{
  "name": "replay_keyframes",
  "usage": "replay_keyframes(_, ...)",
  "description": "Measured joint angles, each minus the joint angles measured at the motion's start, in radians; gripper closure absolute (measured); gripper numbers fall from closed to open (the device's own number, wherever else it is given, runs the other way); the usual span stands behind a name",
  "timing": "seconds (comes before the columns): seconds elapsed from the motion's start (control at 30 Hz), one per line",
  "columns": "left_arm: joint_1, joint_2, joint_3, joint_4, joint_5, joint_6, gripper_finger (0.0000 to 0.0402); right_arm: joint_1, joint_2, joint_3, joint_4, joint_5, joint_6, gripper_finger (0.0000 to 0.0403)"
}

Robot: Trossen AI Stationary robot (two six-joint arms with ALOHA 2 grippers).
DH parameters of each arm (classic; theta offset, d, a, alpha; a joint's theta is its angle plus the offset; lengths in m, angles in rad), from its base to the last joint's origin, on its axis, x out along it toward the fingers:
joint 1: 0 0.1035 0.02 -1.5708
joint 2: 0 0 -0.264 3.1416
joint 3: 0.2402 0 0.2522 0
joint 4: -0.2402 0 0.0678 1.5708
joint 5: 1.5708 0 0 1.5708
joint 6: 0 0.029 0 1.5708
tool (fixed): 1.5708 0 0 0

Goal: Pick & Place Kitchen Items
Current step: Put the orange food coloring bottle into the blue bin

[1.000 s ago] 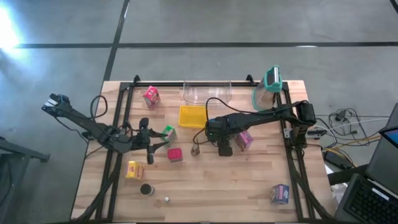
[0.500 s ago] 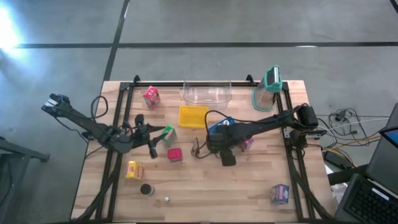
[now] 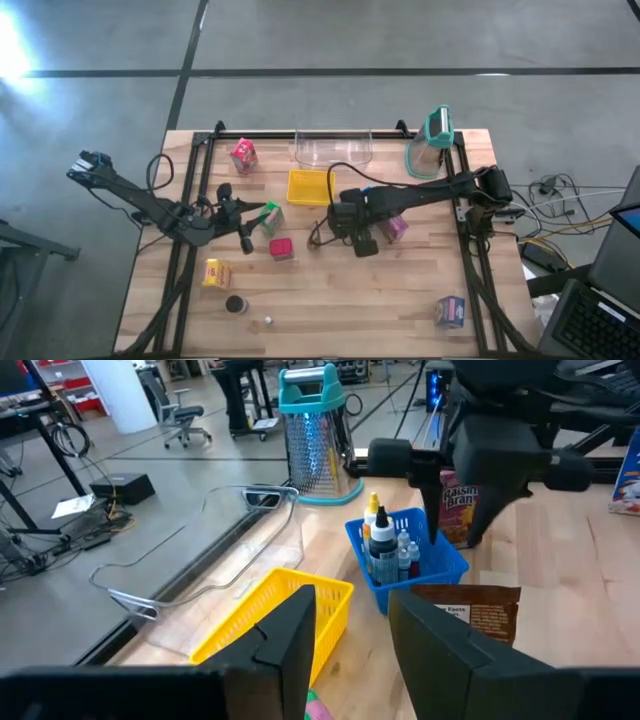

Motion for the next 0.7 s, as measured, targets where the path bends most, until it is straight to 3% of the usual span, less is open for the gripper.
replay_keyframes(0.3, 0.000, 0.000, 0.000, 0.000, 0.000, 0.000, 0.0266, -0.019, 0.000, 0.014, -0.116, 0.116, -0.055, 0.0253)
replay_keyframes(0.7, -0.001, 0.000, 0.000, 0.000, 0.000, 0.000, 0.0266, -0.014, 0.000, 0.012, -0.096, 0.036, -0.138, 0.0234)
